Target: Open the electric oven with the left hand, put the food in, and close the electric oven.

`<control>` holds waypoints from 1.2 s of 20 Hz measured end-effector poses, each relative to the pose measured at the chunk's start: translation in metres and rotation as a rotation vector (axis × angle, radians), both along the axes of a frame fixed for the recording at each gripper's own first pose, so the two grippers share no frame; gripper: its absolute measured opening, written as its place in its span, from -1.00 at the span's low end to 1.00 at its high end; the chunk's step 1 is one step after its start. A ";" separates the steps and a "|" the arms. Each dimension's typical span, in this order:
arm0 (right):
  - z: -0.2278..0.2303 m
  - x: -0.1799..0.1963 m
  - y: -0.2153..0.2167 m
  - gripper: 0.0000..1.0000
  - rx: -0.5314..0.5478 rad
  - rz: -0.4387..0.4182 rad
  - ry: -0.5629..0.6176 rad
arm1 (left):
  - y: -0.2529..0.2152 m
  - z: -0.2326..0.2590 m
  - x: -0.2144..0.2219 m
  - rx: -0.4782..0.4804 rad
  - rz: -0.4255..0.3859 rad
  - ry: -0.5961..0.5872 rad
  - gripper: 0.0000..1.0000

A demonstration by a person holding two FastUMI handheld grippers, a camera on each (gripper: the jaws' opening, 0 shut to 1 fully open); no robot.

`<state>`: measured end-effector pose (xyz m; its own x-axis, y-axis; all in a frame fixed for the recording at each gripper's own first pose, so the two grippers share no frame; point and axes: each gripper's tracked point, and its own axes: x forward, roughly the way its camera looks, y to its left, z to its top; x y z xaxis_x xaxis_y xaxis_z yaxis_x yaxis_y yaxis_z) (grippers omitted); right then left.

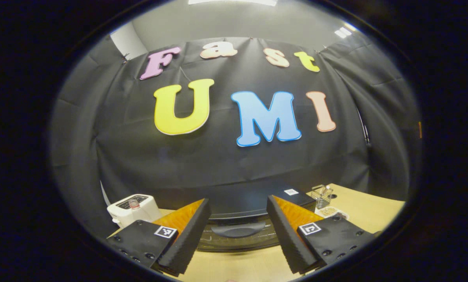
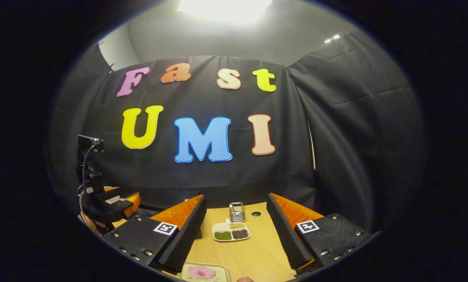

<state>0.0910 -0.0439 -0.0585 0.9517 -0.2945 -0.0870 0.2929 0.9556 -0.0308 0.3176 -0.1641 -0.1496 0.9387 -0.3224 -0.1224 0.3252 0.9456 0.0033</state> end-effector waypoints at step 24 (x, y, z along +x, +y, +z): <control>-0.007 -0.010 -0.024 0.91 -0.053 -0.047 0.099 | -0.017 -0.092 0.042 -0.003 0.048 0.136 1.00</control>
